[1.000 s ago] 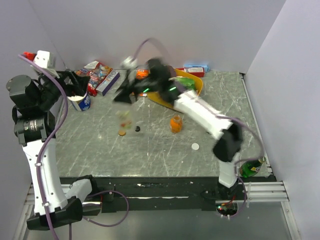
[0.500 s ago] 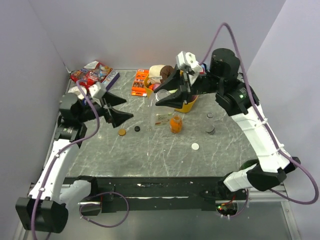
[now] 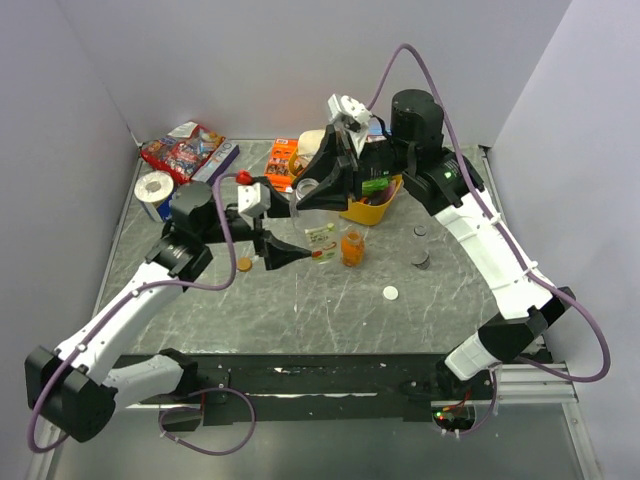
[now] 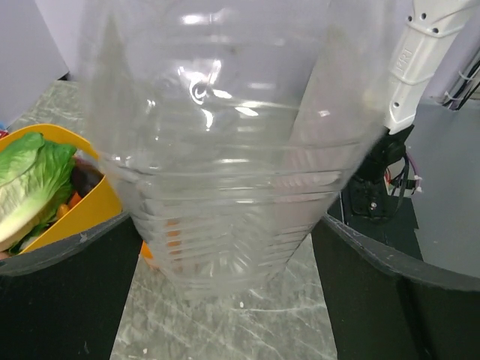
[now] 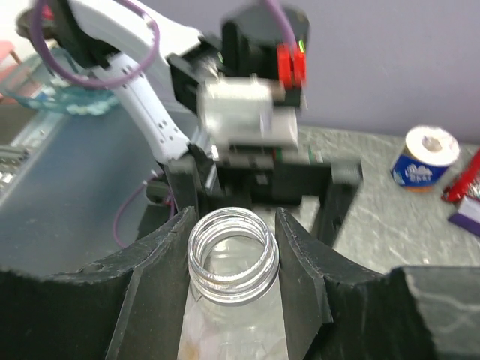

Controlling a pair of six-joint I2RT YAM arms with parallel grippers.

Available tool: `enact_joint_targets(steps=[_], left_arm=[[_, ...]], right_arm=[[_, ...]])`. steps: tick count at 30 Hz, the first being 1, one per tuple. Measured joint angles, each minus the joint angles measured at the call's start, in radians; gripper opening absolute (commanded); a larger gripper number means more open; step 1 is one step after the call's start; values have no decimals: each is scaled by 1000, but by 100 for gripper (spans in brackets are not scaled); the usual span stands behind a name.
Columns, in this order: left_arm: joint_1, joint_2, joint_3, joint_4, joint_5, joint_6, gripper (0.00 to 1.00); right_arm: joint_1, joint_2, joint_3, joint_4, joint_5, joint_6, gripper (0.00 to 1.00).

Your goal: Screw on the bottle caps

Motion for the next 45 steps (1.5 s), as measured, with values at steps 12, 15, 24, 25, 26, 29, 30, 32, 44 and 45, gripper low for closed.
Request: enact_joint_targets(steps=[12,15,24,25,26,29,30,32,44,45], left_arm=[[-116,50,14,49,-108,-5,96],[-120,45,14,72,-125,-45,96],[-119,11,37,67,-149,-90,96],[-119,16,49,65,-148,-100,96],[-119,26,59,67,-148,-114,96],[-126,61,77,80,-145,-146,96],[-132,74,82,85,-144,-153,96],[-146,105,94,94,-139,-170,96],[-154,59,119,55,-247,-108,96],[-156,57,117,69,-232,-109,96]], right_arm=[[-8,-61,-84,243,-30,187,0],[-30,-87,-116,322,-16,247,0],[-113,-101,-149,597,-11,536,0],[-113,-103,-165,646,-11,565,0],[-113,-105,-180,695,-10,594,0],[-115,-106,-224,806,0,658,0],[-116,-105,-235,831,5,679,0],[-118,-97,-240,874,7,717,0],[-123,-97,-183,935,-3,743,0],[-116,-101,-182,936,-3,742,0]])
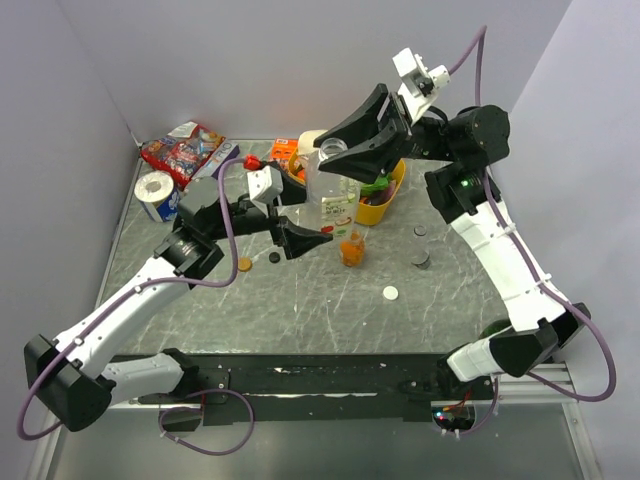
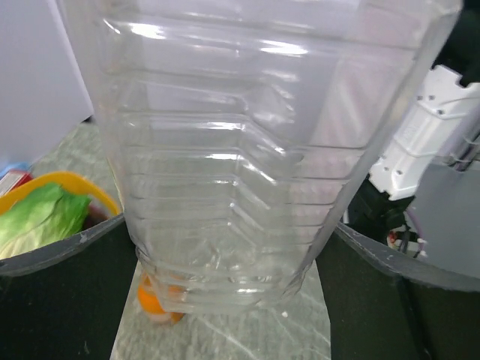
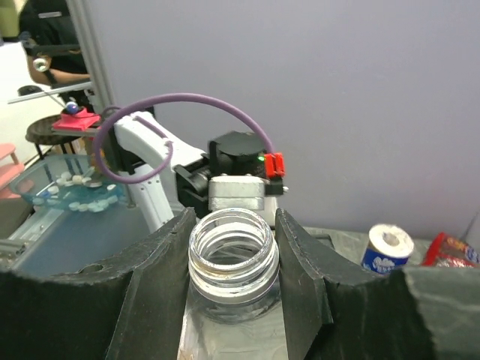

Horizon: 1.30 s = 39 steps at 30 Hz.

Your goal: Screw on the bottle caps

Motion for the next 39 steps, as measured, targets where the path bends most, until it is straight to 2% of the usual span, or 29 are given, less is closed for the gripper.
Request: enact_joint_targets(steps=[9,11,14,17,21,23,24,26,27,28,32,39], left_arm=[[-66,123,40,146,57,-23,96],[-67,138,40,167,56,-29,99],[-67,146,40,191,59,-48,81],[-68,141,41,179,65,-38,74],[-63,101,40,74,57,13,56],[-53,68,32,11,50,40,53],[-48,49,28,-30,44,60,53],[-40,24,26,-89,37,90,51],[-35,14,26,-118,34,108,50],[-31,6,26,-146,31,127,49],[-12,-39,0,-224,21,194,43],[19,-87,-32,-295,-14,215,43]], right_arm=[[53,30,55,2,-27,-3,0],[53,36,56,2,-27,-7,0],[53,36,56,2,-26,-19,0],[51,32,56,-7,-22,-38,0],[39,29,55,-50,-31,-64,0],[35,23,49,-70,-42,-79,15],[33,16,40,-78,-44,-87,36],[30,1,20,-96,-51,-109,50],[28,-5,13,-107,-55,-122,87],[26,-9,9,-120,-60,-136,99],[-16,-15,8,-199,-63,-203,100],[-89,-83,-61,-346,-69,-291,100]])
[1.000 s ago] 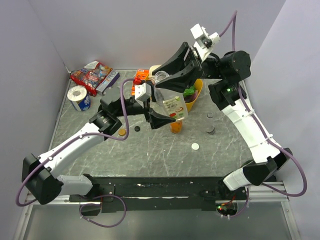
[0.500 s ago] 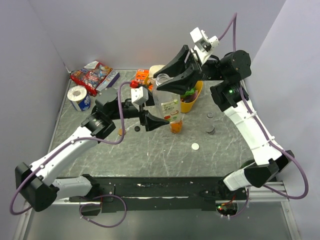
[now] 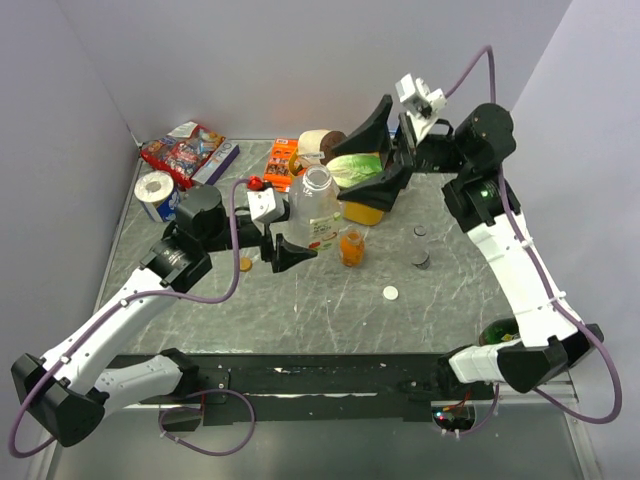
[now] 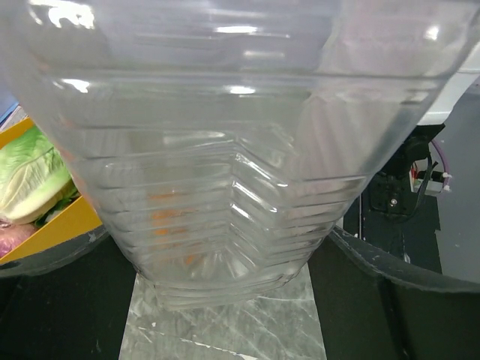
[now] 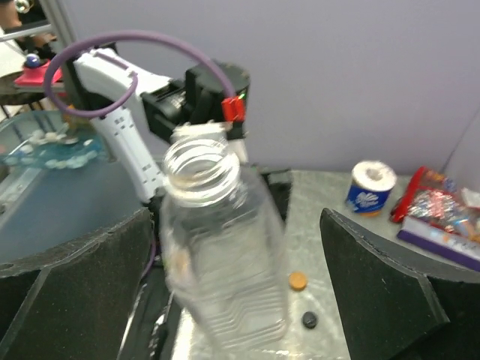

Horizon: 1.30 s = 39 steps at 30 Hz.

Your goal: Screw on the bottle caps

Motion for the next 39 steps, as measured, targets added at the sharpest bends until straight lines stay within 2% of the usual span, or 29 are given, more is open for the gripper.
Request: enact_joint_targets(steps=[6,9,15,19,25,26,28,29,30,31,32,34,39], left_arm=[[14,-1,0,-5,0,11,45],[16,1,0,-30,0,21,45],[22,13,0,-61,8,29,44],[23,14,6,-64,11,53,34],[26,12,6,-97,3,69,36],[26,11,6,-98,3,69,36],[29,11,6,-105,3,69,40],[30,11,6,-108,4,69,47],[32,11,6,-112,5,69,59],[34,11,6,-114,3,64,77],[34,11,6,-111,-1,48,94],[39,10,6,-108,-12,29,96],[45,-21,-41,-6,-20,-34,96]], right_arm=[[29,-57,-153,-26,-22,-32,100],[46,-45,-177,-36,-14,-46,100],[105,2,-142,-91,52,-120,100],[140,49,-95,-143,58,-149,100],[146,66,-68,-238,52,-201,100],[146,66,-67,-242,48,-203,97],[146,70,-67,-245,42,-204,71],[146,74,-67,-241,39,-204,44],[146,80,-67,-232,34,-202,35],[145,86,-67,-218,26,-202,20],[142,93,-67,-198,37,-196,17],[138,108,-68,-149,18,-161,14],[129,120,-68,-118,10,-87,14]])
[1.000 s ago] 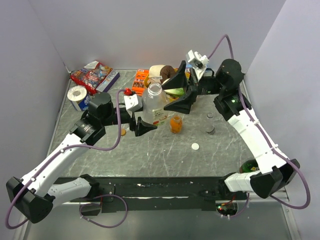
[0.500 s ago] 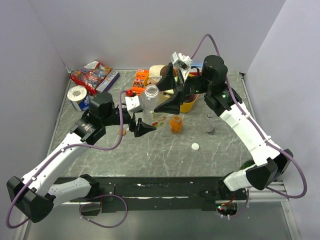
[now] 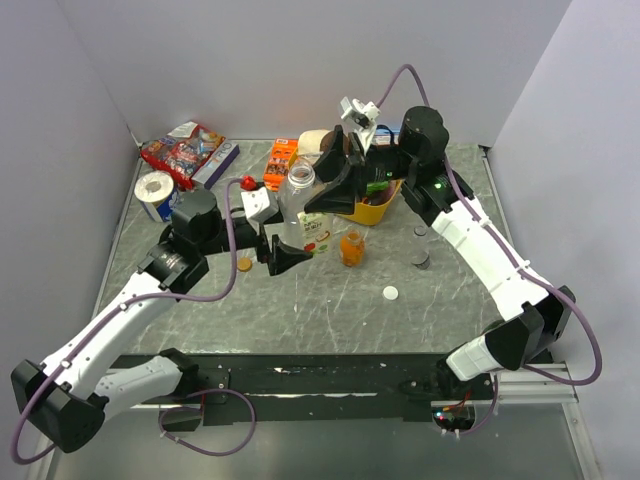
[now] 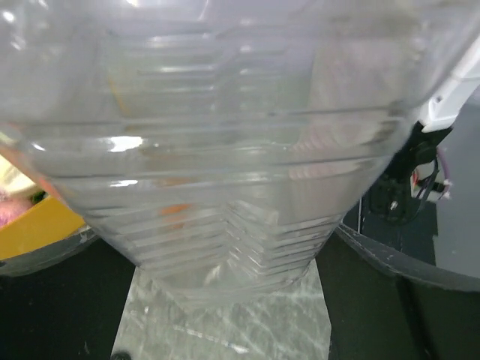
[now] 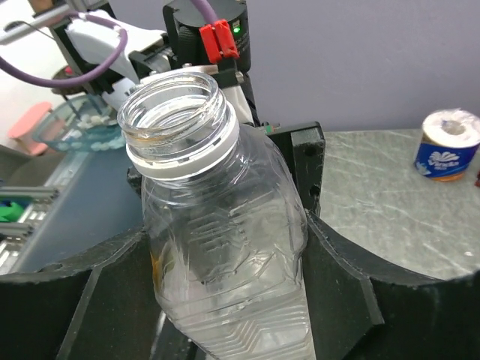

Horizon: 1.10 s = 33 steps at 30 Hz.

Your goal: Screw on the bottle caps

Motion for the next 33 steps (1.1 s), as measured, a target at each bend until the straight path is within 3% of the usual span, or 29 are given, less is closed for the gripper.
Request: enact_joint_targets(steps=[6,17,20,22,24,27,28,33], left_arm=[[1,12,-24,178,54,-127,96],[-3,198,18,446,145,-256,99],[-4,203,19,479,145,-286,88],[-4,203,33,462,141,-286,79],[1,203,42,435,136,-283,76],[15,195,52,384,134,-257,66],[26,188,53,356,134,-243,65],[95,144,54,238,136,-190,57]], right_arm=[[-2,5,19,79,-12,100,11],[-44,33,51,153,41,204,3],[-50,33,63,153,48,214,6],[-58,32,63,159,48,218,17],[-70,31,62,159,47,220,32],[-81,24,46,158,52,208,73],[-84,19,37,152,56,196,98],[-132,-4,20,85,34,124,100]])
